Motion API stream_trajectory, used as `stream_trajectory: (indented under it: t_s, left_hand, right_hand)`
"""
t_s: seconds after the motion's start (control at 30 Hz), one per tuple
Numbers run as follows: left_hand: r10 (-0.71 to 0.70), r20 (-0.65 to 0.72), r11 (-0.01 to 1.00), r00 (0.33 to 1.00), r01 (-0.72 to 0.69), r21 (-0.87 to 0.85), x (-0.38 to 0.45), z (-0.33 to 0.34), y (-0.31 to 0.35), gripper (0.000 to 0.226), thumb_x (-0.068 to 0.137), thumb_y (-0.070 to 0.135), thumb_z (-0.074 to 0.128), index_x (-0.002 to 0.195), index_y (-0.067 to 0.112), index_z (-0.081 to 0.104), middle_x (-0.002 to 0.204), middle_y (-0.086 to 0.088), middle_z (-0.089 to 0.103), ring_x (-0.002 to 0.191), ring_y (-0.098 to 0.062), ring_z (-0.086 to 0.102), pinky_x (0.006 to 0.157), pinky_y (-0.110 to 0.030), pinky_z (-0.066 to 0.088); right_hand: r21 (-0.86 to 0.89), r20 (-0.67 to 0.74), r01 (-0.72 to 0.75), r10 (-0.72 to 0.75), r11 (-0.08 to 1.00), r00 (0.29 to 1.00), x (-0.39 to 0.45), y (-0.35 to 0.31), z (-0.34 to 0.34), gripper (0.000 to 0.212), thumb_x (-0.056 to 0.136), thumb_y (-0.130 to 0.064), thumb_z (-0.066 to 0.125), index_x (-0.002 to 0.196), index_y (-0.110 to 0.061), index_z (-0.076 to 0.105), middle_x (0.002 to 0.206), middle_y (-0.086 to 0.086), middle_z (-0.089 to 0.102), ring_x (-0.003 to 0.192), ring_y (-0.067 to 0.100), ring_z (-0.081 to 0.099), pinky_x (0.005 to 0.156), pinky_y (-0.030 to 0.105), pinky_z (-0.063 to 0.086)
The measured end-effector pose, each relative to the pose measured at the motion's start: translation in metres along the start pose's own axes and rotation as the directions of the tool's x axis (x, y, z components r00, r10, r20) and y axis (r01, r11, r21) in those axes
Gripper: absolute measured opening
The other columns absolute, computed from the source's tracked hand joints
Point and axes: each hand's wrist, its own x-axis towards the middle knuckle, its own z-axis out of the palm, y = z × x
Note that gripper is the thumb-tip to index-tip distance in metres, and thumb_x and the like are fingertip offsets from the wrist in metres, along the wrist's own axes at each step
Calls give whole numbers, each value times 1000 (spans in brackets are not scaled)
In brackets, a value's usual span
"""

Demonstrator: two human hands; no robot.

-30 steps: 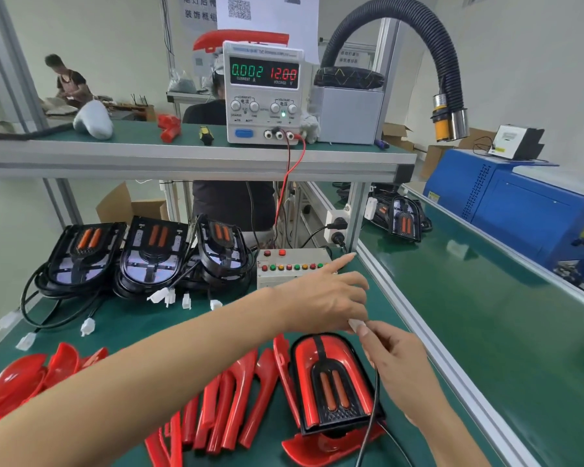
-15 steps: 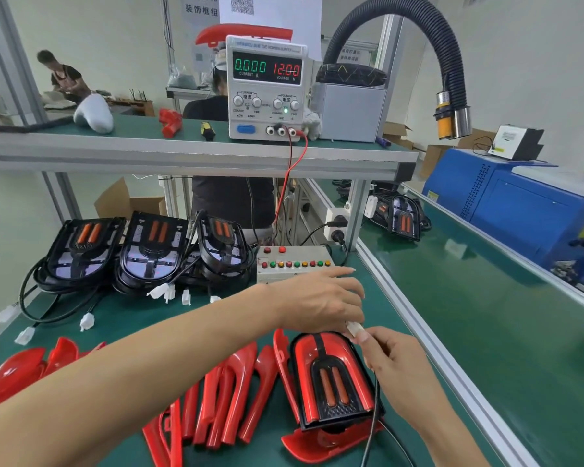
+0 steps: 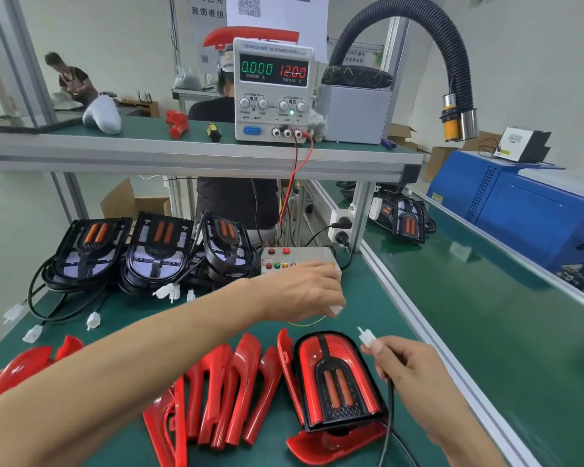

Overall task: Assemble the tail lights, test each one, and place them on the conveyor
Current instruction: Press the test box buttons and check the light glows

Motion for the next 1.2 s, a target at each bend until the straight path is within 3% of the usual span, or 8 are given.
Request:
stream_trajectory:
  t_s: [0.17,0.37,0.47,0.57,0.73,0.97,1.07,1.2]
  left_hand:
    - [-99,-24,988,995,101,117,9,-2,-7,22,102,32,54,110,19,70,103,3,67,108,-24,55,102,-35,38]
    - [-334,237,928,912,275,250,-15,27,-11,29,99,27,49,126,28,61,114,6,68,118,-20,53,110,-37,30]
    - [-458,306,881,835,381,280,-27,37,-15,35,100,25,50,134,31,56,117,3,69,119,-21,54,111,-41,32]
    - [-623,357,783,696,554,284,-34,41,-20,34,103,41,48,132,28,59,123,-3,66,124,-27,53,107,-43,37]
    - [-722,464,661,514,711,240,-48,53,-21,46,108,46,30,138,17,49,135,-14,55,131,-33,43,105,-49,38]
    - [-748,269,646,607,758,90,-65,61,-21,66,108,39,34,162,13,5,164,-8,26,151,-29,21,122,-42,23]
    - [-780,82,622,620,783,5,-72,59,-16,63,107,37,40,159,5,21,162,-12,30,151,-29,22,124,-40,18]
    - [-779,-198,627,595,748,-219,-81,46,11,36,102,19,56,131,-2,60,132,-18,61,129,-37,49,114,-41,35]
  right_hand:
    - [97,-31,-76,79,992,996,6,2,7,37,97,-44,62,76,-16,74,59,2,56,52,11,35,55,27,32]
    - [135,-82,-208,220,969,972,-9,19,0,5,94,-25,72,92,-22,76,76,-3,74,57,0,57,65,24,43]
    - [16,-156,-298,296,955,942,-12,33,2,6,94,-26,71,93,-20,74,80,-8,71,66,7,60,69,26,44]
    - [-73,-98,-373,366,925,926,-5,41,7,34,96,-36,67,84,-4,67,72,11,62,67,16,51,70,33,40]
    - [-90,82,-454,461,887,884,11,39,9,41,99,-40,62,71,-19,42,48,-12,31,44,10,26,55,27,23]
    - [31,289,-531,501,847,816,17,40,5,25,105,-29,55,85,-13,55,61,-1,54,47,9,38,46,22,26]
    - [53,273,-494,463,868,843,13,38,8,29,106,-26,53,80,-13,55,64,4,55,46,10,42,46,22,30]
    - [100,198,-429,405,898,893,6,32,3,37,105,-21,52,69,-13,50,54,2,48,43,12,38,42,23,31]
